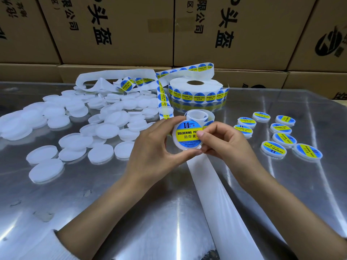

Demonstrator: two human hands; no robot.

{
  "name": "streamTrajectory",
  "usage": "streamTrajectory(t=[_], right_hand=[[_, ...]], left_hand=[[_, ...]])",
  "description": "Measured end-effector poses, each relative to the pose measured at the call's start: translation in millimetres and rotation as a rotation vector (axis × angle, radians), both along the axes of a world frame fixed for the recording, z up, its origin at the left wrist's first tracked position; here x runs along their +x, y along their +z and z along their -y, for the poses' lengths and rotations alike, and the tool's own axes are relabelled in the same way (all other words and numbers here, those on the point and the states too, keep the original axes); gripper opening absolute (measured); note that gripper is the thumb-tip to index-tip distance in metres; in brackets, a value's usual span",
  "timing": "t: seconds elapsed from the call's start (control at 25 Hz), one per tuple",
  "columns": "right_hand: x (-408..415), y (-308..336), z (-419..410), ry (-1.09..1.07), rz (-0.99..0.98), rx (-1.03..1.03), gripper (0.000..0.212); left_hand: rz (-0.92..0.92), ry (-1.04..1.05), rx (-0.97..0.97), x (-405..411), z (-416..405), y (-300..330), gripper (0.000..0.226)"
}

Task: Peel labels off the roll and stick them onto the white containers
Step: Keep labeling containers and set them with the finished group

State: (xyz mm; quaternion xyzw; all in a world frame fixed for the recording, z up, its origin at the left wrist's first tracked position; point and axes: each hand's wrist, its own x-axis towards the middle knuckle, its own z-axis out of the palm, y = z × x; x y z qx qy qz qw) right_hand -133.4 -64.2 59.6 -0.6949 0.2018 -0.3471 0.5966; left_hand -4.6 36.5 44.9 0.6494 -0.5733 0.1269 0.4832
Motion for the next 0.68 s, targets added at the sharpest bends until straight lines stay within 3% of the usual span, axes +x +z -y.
streamTrajectory(t=[0.68], right_hand=[[2.4,-0.7,1.0,-0.064,-0.043,-0.051,0.024]], left_hand=[[0.105,0.043,-0.007,-2.9,-1.4,1.9,0.064]])
